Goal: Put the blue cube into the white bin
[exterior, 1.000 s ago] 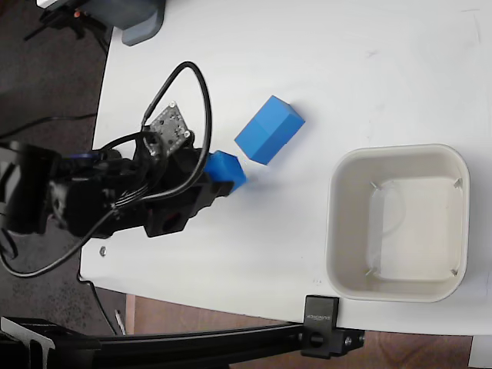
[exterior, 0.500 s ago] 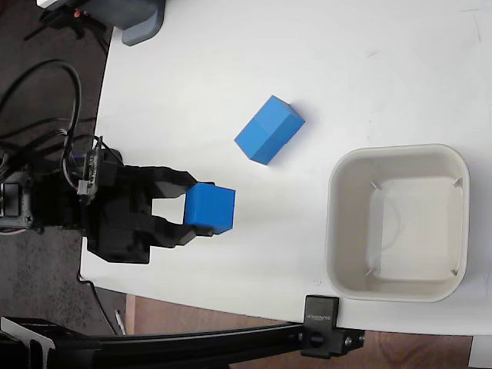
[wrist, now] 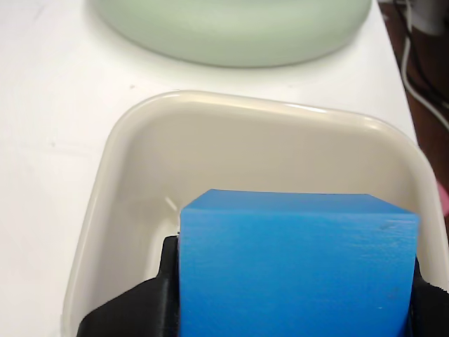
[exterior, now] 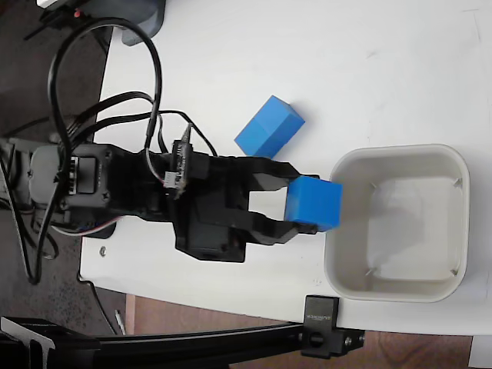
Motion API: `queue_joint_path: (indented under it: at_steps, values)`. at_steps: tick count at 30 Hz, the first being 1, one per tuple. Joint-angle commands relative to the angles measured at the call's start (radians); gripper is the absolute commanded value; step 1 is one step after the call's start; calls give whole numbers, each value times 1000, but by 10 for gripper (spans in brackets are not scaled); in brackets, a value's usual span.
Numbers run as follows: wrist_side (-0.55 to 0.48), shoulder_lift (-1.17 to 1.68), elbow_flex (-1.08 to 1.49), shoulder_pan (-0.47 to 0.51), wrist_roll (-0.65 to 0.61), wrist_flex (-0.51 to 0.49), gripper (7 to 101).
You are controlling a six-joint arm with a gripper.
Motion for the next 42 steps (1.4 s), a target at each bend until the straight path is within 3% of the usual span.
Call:
queue_joint_path:
  at_steps: [1,4,6,9,15,22,31,36,42]
  values:
    - [-34,-60,-167,-2,9,-37,581]
    - [-40,-123,-249,-3,9,-28,608]
    - [-38,-156,-291,-5,3,-21,677]
    - [-34,-186,-319,-3,0,-21,992]
    - [-17,-166,-298,0,-5,-12,1000]
    - [-213,133,17,89,-15,8,1000]
    - [-213,580,437,37,9,244,1000]
    - [-250,827,626,54,-11,371,1000]
    - [-229,1026,804,57,-5,448,1000]
